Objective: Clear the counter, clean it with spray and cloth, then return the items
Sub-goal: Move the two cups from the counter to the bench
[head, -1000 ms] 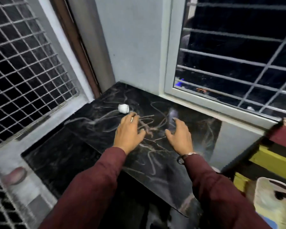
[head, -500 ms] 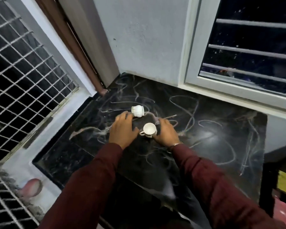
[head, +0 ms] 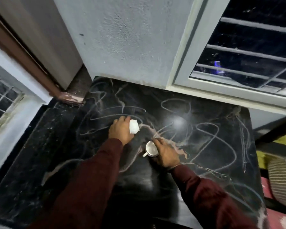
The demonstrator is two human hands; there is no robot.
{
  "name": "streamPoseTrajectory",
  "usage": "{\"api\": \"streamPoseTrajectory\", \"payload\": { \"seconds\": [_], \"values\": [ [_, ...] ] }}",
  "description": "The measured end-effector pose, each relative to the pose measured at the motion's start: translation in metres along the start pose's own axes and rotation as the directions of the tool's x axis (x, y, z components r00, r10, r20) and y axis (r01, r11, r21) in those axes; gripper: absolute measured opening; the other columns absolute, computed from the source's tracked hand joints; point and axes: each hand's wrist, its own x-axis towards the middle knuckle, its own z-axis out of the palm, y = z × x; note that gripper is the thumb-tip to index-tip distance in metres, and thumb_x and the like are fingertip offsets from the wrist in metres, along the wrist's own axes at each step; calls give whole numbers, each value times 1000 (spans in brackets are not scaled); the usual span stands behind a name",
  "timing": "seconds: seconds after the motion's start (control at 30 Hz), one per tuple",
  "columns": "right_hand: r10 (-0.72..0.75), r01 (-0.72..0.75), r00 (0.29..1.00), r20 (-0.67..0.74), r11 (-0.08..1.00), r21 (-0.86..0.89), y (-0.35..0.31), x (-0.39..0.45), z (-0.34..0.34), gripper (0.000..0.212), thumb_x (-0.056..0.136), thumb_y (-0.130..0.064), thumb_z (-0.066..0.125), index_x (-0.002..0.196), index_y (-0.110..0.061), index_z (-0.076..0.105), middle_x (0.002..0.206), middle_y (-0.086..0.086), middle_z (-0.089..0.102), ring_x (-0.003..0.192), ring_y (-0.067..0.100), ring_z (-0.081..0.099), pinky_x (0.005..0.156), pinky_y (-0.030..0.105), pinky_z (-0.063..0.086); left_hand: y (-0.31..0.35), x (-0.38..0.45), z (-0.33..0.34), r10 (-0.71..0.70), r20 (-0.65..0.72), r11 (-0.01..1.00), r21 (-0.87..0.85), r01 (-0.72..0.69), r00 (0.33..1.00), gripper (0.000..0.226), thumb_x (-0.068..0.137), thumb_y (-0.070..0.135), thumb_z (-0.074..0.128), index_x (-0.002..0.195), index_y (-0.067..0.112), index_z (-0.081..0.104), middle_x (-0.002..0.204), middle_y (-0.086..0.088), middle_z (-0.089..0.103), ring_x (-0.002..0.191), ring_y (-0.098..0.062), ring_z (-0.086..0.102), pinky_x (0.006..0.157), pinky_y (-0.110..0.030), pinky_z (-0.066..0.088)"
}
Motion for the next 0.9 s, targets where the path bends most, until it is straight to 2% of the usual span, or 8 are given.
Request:
{"api": "streamPoseTrajectory", "payload": {
  "seconds": [0.17, 0.37, 0.47, 0.57, 0.67, 0.77, 0.83, 0.9],
  "values": [
    [122, -91, 985, -123, 968, 232, -14, 6, 11, 59, 76, -47, 70, 124, -20, 49, 121, 4, 59, 103, 24, 60, 85, 37, 49, -28, 38, 16, -39, 128, 997, -67, 47, 991, 82, 77, 42, 81, 145, 14, 44, 142, -12, 50, 130, -38, 48, 105, -46, 45],
    [348, -193, 887, -303, 876, 442, -19, -3, 0, 50, 72, -39, 79, 103, -13, 51, 96, 4, 62, 84, 20, 60, 72, 27, 46, -28, 44, 25, 2, 181, 981, -189, 33, 984, 75, 71, 30, 90, 134, 11, 52, 128, -20, 64, 119, -40, 61, 99, -42, 50],
    [436, -201, 831, -345, 814, 544, -20, -18, -10, 48, 71, -37, 81, 105, -26, 48, 94, -4, 62, 82, 17, 59, 71, 25, 45, -23, 37, 28, 54, 166, 974, -228, -15, 985, 73, 70, 22, 90, 133, 21, 54, 120, -15, 70, 114, -38, 65, 94, -40, 52],
    [607, -181, 733, -306, 609, 772, -15, -37, -19, 50, 64, -38, 83, 100, -40, 48, 91, -10, 64, 84, 20, 65, 73, 46, 57, -6, 29, 27, 174, 141, 885, -456, -92, 975, 71, 64, 14, 93, 125, 21, 58, 109, -7, 73, 102, -26, 68, 86, -30, 52],
    [691, -29, 673, -263, 381, 924, -8, -62, -35, 54, 60, -23, 81, 105, -35, 53, 107, 10, 64, 87, 31, 65, 76, 55, 57, 28, 18, 20, 281, 108, 780, -605, -161, 954, 66, 63, 11, 95, 114, 15, 53, 103, -3, 67, 96, -22, 66, 79, -31, 50],
    [730, 127, 666, -153, 91, 988, 7, -99, -56, 54, 74, 2, 67, 115, -29, 50, 112, 14, 61, 80, 26, 62, 65, 42, 57, 75, 3, 14, 394, 108, 712, -663, -230, 913, 67, 62, 7, 95, 110, 16, 49, 105, -2, 65, 96, -23, 65, 78, -26, 51],
    [737, 222, 668, -101, -67, 973, 22, -127, -69, 53, 75, 4, 58, 116, -29, 50, 110, 9, 63, 86, 27, 62, 68, 41, 55, 111, -10, 9, 475, 111, 667, -693, -274, 873, 66, 63, 7, 95, 111, 14, 51, 104, 1, 64, 91, -17, 62, 70, -12, 48],
    [719, 350, 688, -97, -211, 913, 39, -155, -82, 55, 67, -1, 55, 112, -31, 54, 109, 10, 63, 91, 30, 62, 73, 42, 51, 149, -27, 7, 558, 105, 609, -726, -320, 823, 60, 66, 8, 94, 111, 15, 54, 102, 3, 65, 88, -15, 62, 65, -12, 51]
  ]
}}
